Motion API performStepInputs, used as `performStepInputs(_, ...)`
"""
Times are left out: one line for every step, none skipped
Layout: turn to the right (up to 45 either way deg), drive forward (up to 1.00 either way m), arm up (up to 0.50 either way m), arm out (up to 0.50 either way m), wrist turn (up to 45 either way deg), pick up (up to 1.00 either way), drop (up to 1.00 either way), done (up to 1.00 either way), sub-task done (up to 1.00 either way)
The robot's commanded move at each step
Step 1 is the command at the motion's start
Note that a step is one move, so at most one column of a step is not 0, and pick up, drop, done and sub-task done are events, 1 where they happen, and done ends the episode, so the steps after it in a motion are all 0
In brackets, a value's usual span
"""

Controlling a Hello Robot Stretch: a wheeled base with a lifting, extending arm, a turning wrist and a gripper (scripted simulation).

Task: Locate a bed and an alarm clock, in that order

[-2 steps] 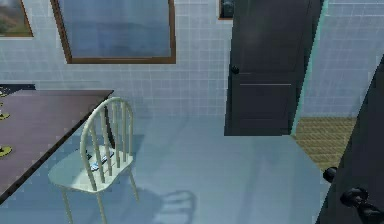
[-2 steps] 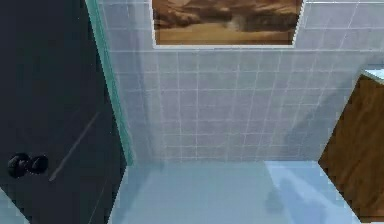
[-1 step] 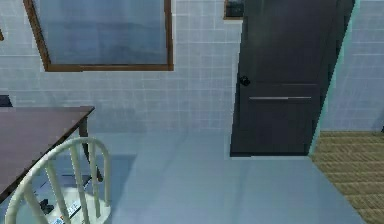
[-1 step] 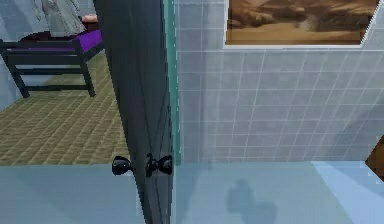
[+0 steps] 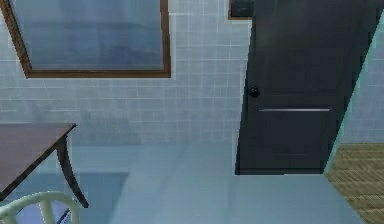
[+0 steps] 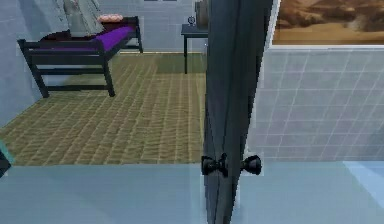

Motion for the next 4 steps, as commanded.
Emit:
performStepInputs(45.0, 0.0, 0.0, 0.0, 0.0, 0.0, 0.0, 0.0, 0.0)
performStepInputs(12.0, 0.0, 0.0, 0.0, 0.0, 0.0, 0.0, 0.0, 0.0)
performStepInputs(0.0, 0.4, 0.0, 0.0, 0.0, 0.0, 0.0, 0.0, 0.0)
performStepInputs(27.0, 0.0, 0.0, 0.0, 0.0, 0.0, 0.0, 0.0, 0.0)
